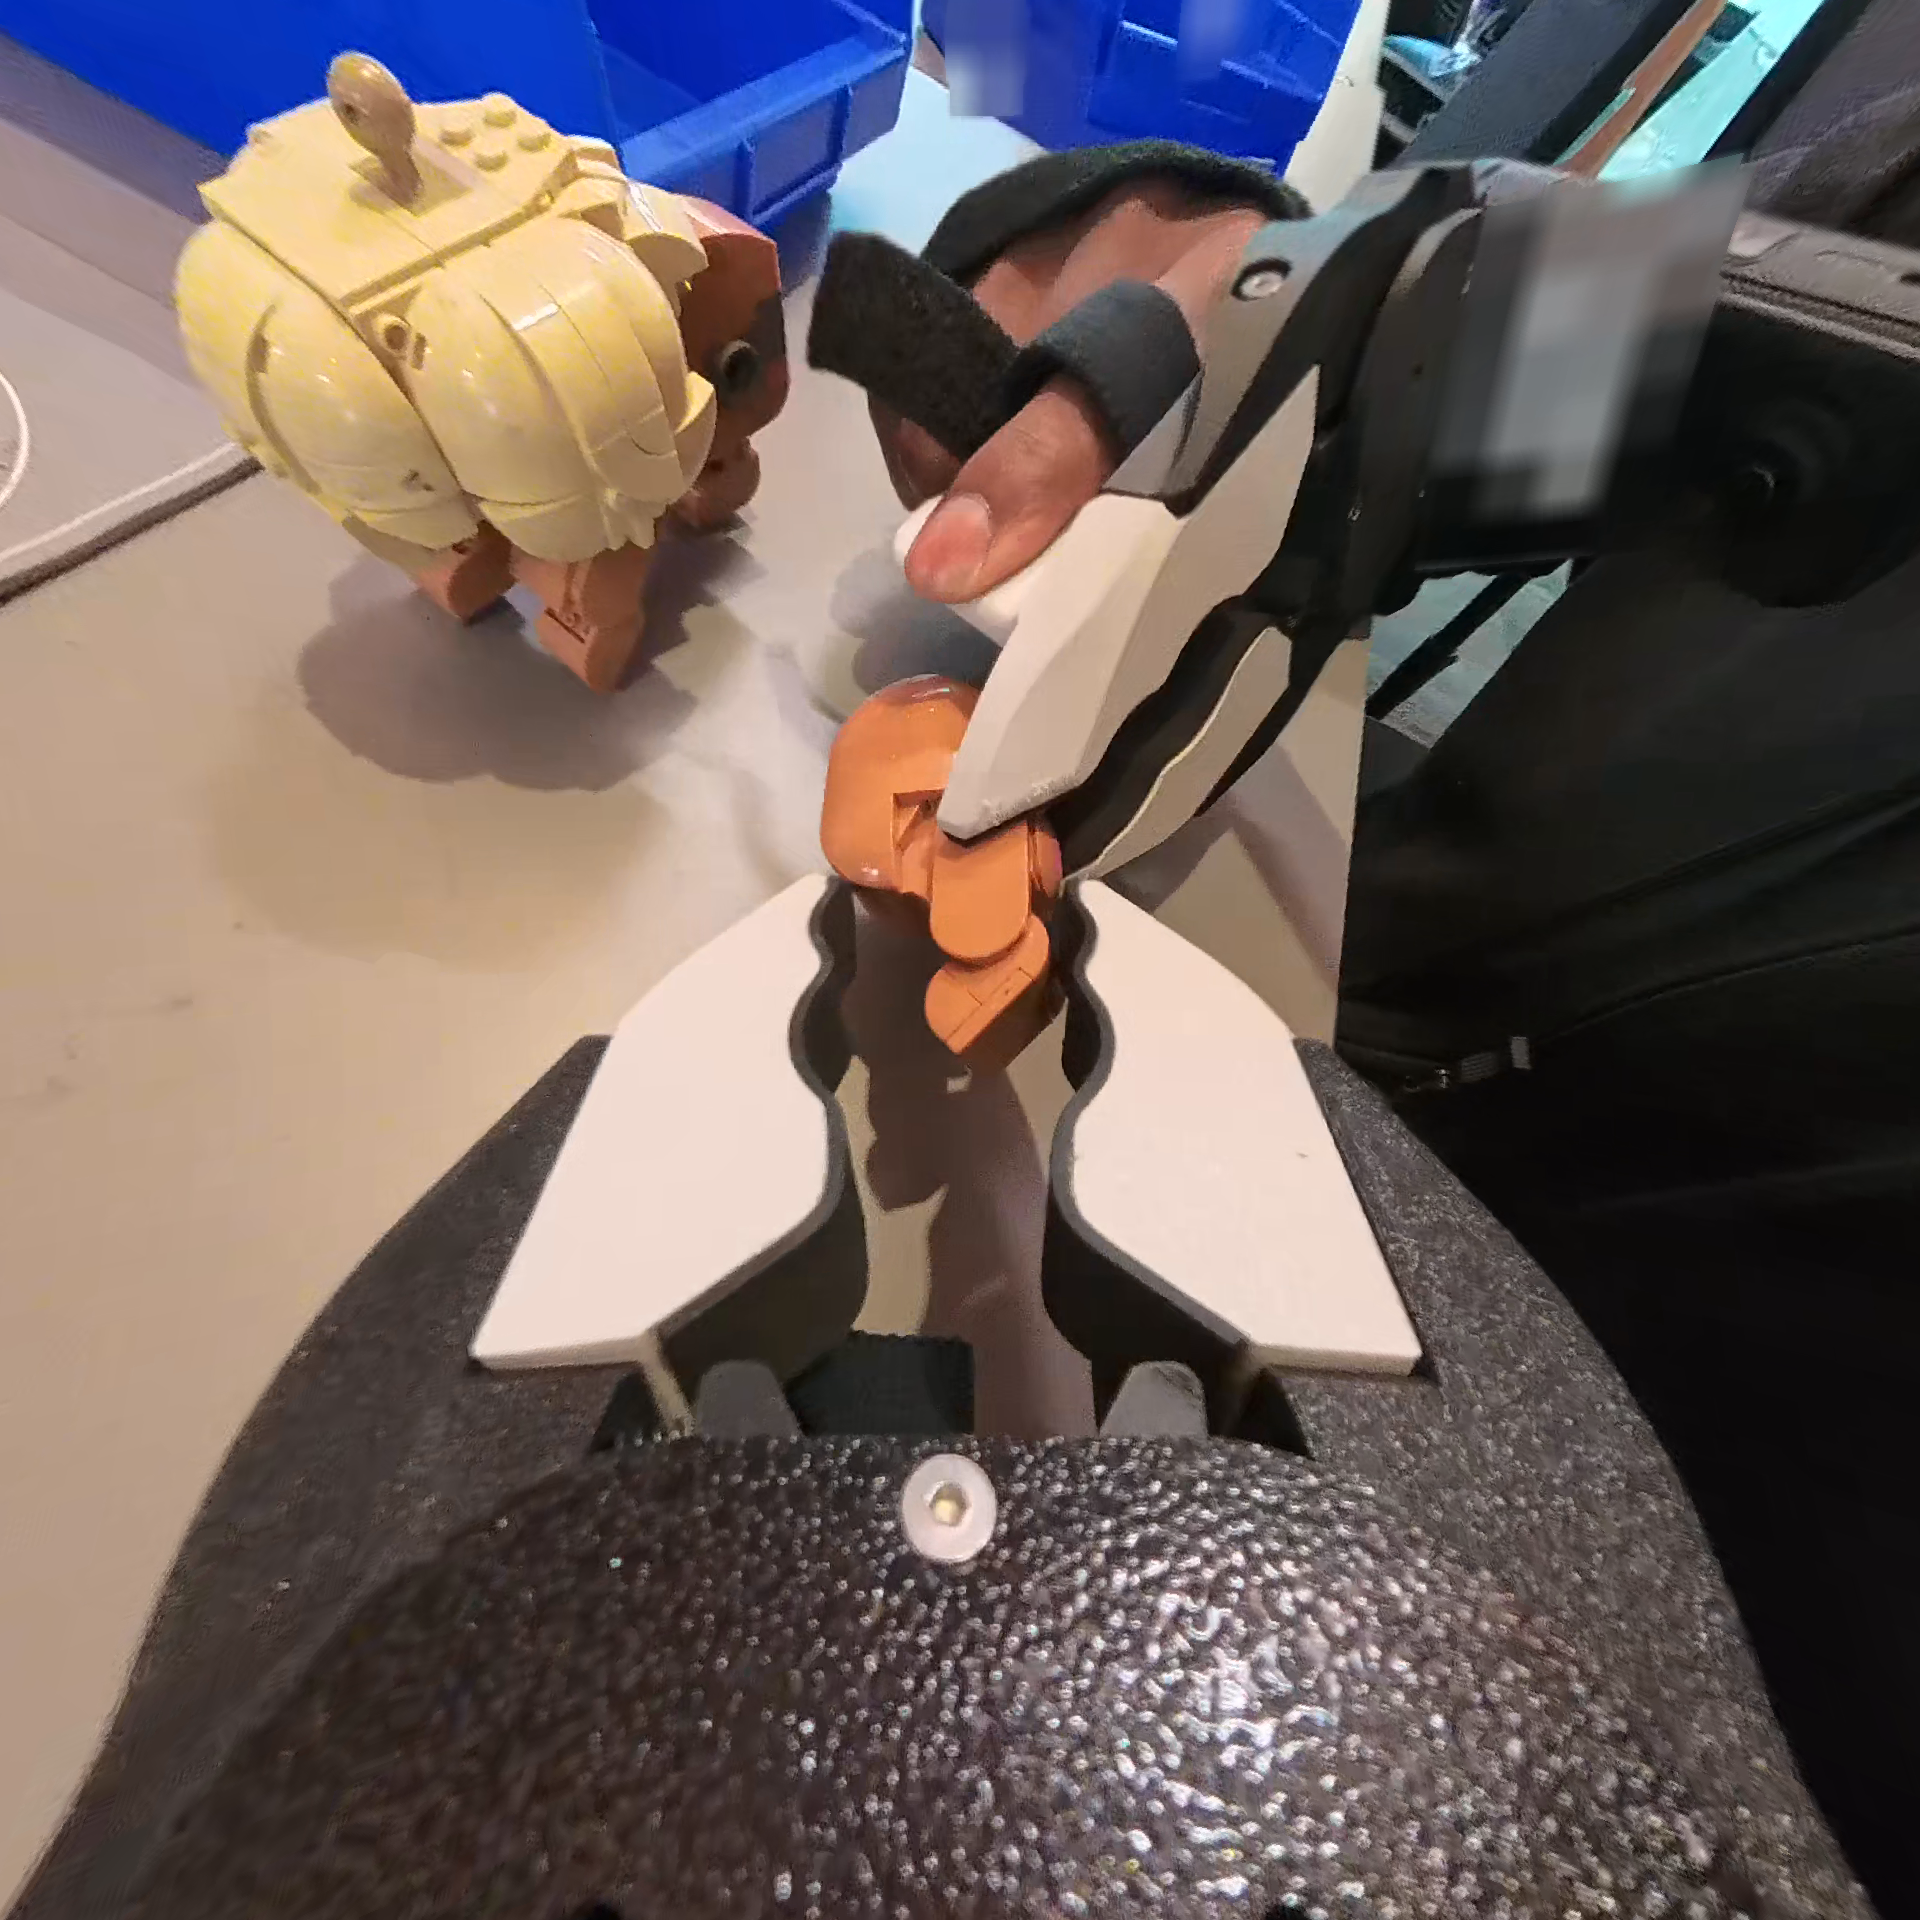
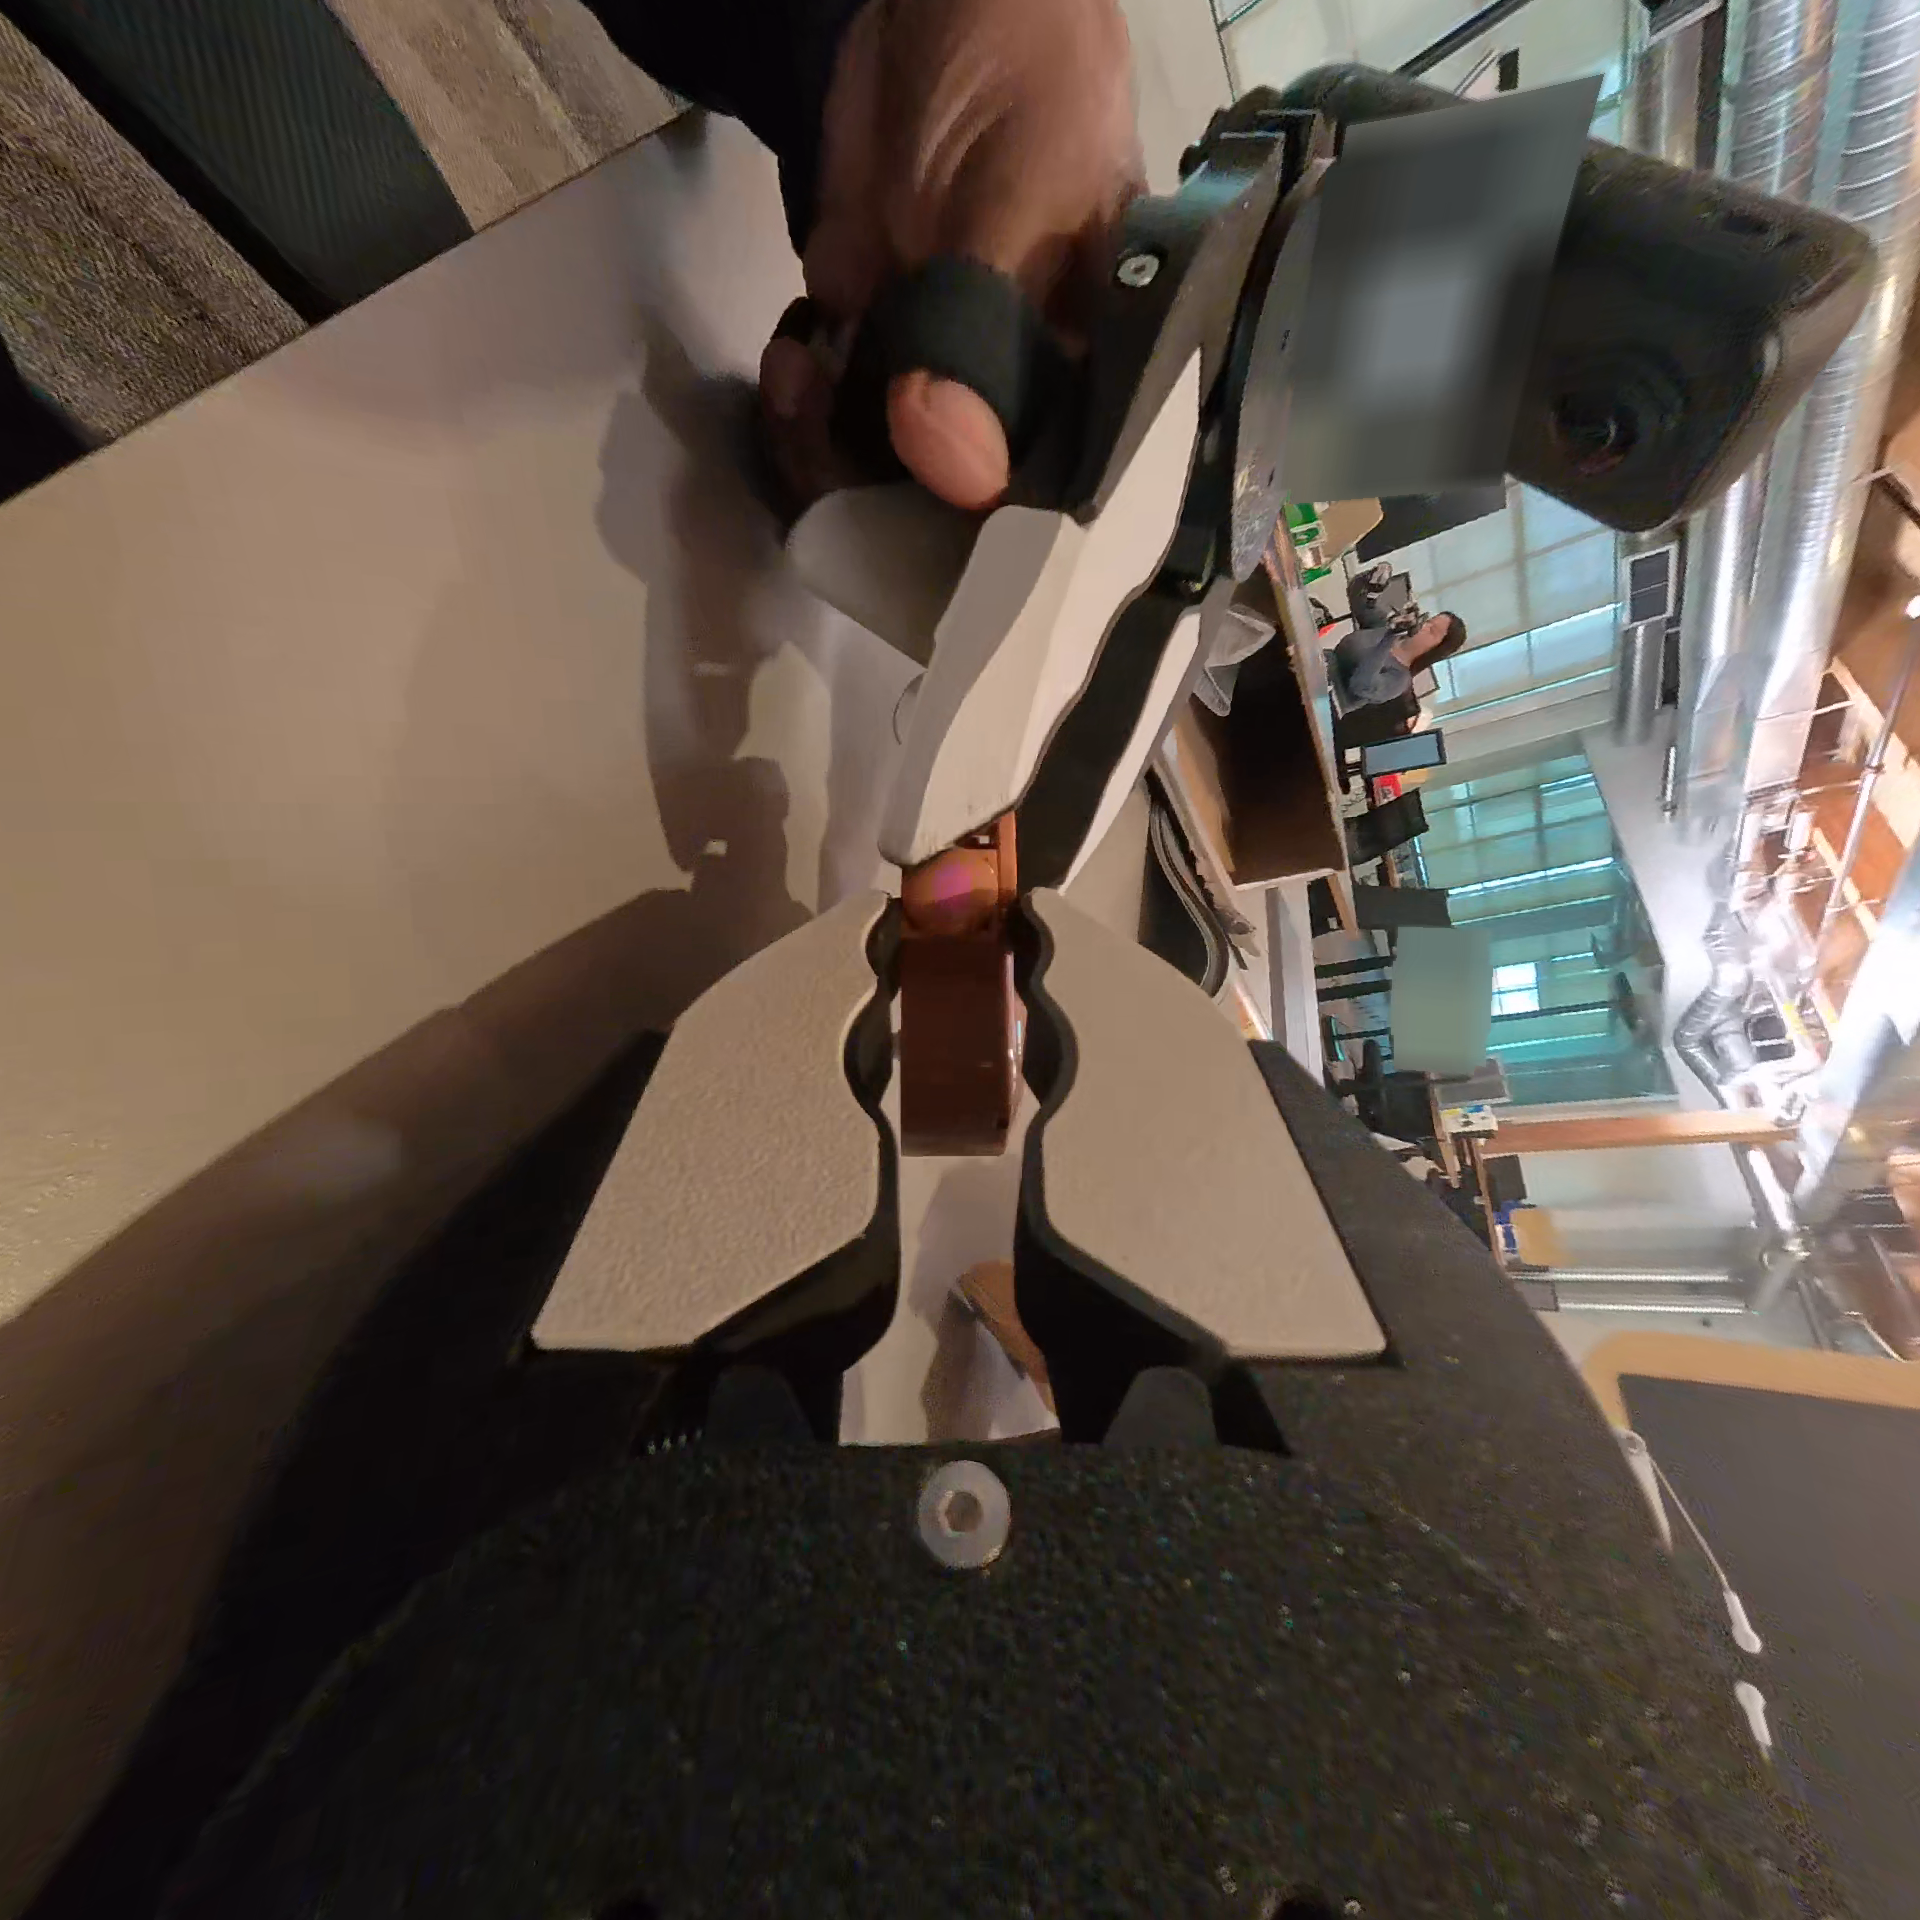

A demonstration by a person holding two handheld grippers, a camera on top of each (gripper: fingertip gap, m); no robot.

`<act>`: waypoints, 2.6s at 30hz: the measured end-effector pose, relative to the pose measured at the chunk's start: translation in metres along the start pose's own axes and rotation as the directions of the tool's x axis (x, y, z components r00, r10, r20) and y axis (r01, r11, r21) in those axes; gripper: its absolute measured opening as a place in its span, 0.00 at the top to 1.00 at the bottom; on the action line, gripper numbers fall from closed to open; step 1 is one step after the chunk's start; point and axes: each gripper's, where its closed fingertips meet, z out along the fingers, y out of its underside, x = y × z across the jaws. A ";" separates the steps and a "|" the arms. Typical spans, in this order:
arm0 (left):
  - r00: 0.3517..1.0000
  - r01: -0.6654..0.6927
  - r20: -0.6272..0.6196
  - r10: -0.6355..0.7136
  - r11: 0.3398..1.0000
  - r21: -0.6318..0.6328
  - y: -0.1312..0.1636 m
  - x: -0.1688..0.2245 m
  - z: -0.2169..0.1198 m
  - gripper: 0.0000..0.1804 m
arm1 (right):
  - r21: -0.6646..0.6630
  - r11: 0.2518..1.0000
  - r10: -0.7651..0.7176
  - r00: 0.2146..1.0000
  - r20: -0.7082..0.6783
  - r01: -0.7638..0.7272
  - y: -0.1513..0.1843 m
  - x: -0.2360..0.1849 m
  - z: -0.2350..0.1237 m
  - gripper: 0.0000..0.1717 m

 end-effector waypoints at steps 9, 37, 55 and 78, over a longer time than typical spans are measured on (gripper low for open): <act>0.957 -0.234 0.180 0.227 0.972 0.013 -0.006 -0.005 0.001 0.88 | -0.038 0.995 0.094 0.995 -0.030 -0.095 0.011 0.006 -0.002 0.81; 0.556 -0.742 0.431 0.711 0.658 -0.128 -0.021 -0.016 0.022 0.89 | -0.238 0.454 0.849 0.499 -0.177 -0.858 0.109 0.027 -0.072 0.70; 0.503 -0.801 0.525 0.687 0.598 -0.015 -0.050 0.002 0.023 0.89 | 0.101 -0.265 0.933 -0.228 0.277 -0.959 0.021 0.032 -0.069 0.81; 0.763 -0.639 0.100 0.639 0.768 -0.037 -0.077 -0.094 0.018 0.37 | -0.410 0.533 0.841 0.515 0.162 -0.740 0.062 0.005 -0.073 0.87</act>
